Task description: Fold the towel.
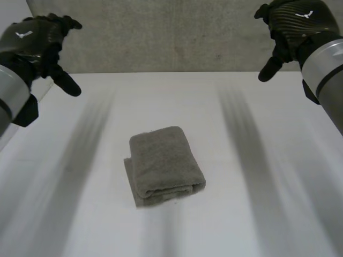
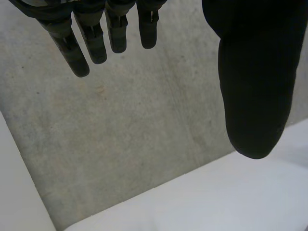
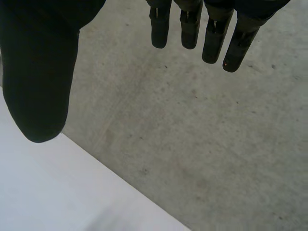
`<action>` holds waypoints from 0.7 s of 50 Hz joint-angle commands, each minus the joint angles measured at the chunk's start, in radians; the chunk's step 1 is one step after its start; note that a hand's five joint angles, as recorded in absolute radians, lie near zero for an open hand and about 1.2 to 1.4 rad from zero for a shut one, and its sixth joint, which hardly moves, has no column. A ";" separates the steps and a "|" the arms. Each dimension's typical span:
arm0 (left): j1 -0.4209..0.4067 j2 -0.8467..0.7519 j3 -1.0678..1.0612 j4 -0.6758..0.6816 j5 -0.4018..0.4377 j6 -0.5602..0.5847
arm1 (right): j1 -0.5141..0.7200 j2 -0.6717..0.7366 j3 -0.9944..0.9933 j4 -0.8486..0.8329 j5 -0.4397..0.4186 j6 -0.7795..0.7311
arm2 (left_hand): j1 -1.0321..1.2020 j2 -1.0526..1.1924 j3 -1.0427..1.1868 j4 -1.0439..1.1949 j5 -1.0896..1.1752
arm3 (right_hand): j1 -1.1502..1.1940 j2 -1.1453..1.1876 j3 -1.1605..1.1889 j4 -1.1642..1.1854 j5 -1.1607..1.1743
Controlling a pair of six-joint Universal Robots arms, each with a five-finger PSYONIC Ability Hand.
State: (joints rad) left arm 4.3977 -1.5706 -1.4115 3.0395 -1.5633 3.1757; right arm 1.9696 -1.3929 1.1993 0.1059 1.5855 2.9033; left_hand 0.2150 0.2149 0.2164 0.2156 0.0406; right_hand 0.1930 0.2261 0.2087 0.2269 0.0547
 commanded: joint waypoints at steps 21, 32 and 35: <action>-0.008 0.037 -0.041 0.024 0.109 -0.100 | 0.000 -0.038 0.118 0.009 -0.006 0.007 | 0.010 0.010 0.009 0.010 0.010 | -0.018 -0.052 -0.034 -0.052 -0.055; -0.011 0.029 0.003 0.048 0.138 0.007 | -0.008 -0.038 0.111 0.011 -0.010 0.008 | -0.007 -0.007 -0.009 -0.008 -0.007 | -0.018 -0.052 -0.034 -0.052 -0.055; -0.006 0.026 0.006 0.048 0.138 0.006 | -0.011 -0.040 0.111 0.011 -0.013 0.008 | -0.019 -0.019 -0.020 -0.020 -0.019 | -0.018 -0.052 -0.034 -0.052 -0.055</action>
State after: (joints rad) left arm 4.3908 -1.5421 -1.4132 3.0878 -1.4294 3.1585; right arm 1.9675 -1.4313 1.3121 0.1157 1.5769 2.9109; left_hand 0.1970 0.1948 0.1948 0.1948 0.0300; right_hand 0.1930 0.2261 0.2088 0.2269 0.0546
